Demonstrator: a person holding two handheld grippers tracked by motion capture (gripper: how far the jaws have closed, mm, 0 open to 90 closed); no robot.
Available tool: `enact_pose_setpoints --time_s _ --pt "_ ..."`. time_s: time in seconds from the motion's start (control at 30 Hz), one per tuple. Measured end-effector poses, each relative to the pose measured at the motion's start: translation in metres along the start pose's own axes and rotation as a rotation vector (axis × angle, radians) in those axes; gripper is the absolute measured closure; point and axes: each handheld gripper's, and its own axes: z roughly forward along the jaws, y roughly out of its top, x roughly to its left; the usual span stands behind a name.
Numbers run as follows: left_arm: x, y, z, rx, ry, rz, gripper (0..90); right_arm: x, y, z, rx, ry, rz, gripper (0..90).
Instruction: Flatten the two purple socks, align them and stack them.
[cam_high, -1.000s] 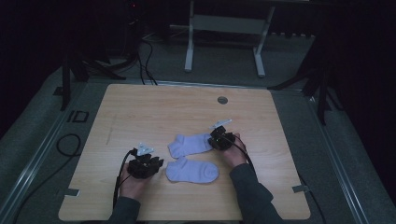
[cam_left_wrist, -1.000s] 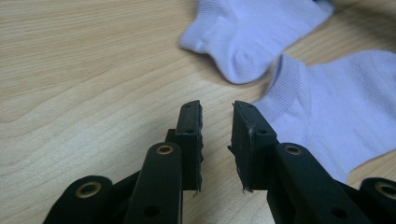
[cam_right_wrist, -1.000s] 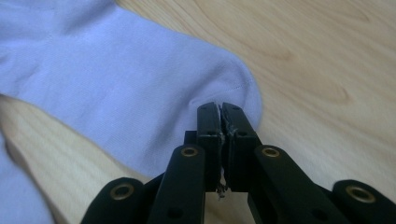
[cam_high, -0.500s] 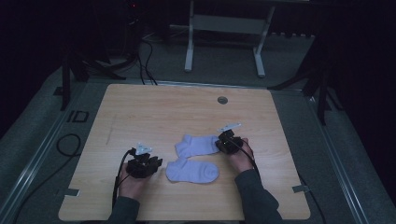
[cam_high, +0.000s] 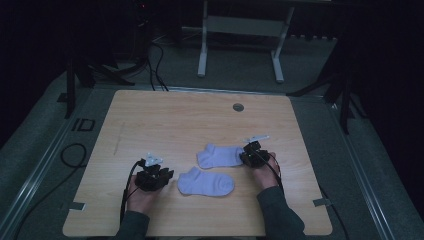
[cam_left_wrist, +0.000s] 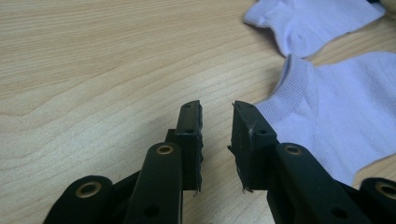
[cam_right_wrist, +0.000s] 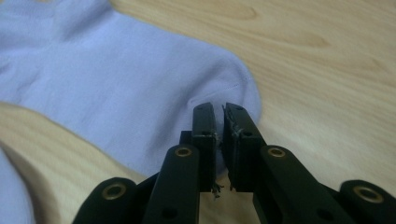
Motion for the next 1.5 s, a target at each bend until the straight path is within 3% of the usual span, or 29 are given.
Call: enact_pose_setpoints --time_s 0.17,0.3,0.33,0.37,0.47,0.5,0.53,0.57,0.77,1.03,1.1,1.33,1.5 --pt "0.0 0.0 0.0 0.002 0.0 -0.001 72.9 0.006 -0.007 -0.01 0.026 0.002 -0.029 76.1" --pt "0.0 0.0 0.001 0.005 0.001 0.004 72.9 0.017 -0.004 -0.021 -0.027 0.029 -0.105 70.5" --pt "0.0 0.0 0.001 0.005 0.001 0.004 72.9 0.017 -0.004 -0.021 -0.027 0.029 -0.105 70.5" --pt "-0.001 0.0 0.001 0.007 0.0 0.006 72.7 0.025 0.004 -0.024 -0.053 0.053 -0.173 67.3" --pt "-0.001 0.0 0.001 0.006 0.0 0.007 72.7 0.032 0.011 -0.023 -0.067 0.089 -0.211 67.0" --pt "-0.001 0.0 0.001 0.006 0.0 0.006 72.6 0.039 0.018 -0.022 -0.074 0.111 -0.262 66.9" --pt "-0.001 0.0 0.001 0.006 0.0 0.006 72.6 0.039 0.018 -0.022 -0.074 0.111 -0.262 66.9" --pt "0.0 0.0 0.001 0.007 -0.001 0.006 72.6 0.047 0.025 -0.018 -0.071 0.116 -0.316 65.8" --pt "0.0 0.0 0.001 0.005 -0.002 0.004 72.6 0.061 0.038 -0.002 -0.042 0.146 -0.403 64.3" --pt "-0.001 0.0 0.002 0.014 -0.006 0.014 71.9 0.067 0.044 0.022 0.008 0.187 -0.42 58.1" --pt "-0.002 0.0 0.003 0.018 -0.007 0.018 71.7 0.067 0.046 0.028 0.041 0.225 -0.413 53.6" --pt "-0.002 0.0 0.003 0.02 -0.008 0.017 71.4 0.061 0.056 0.037 0.072 0.274 -0.373 49.3" --pt "-0.004 -0.001 0.004 0.023 -0.011 0.022 71.1 0.065 0.063 0.039 0.101 0.257 -0.377 51.7"
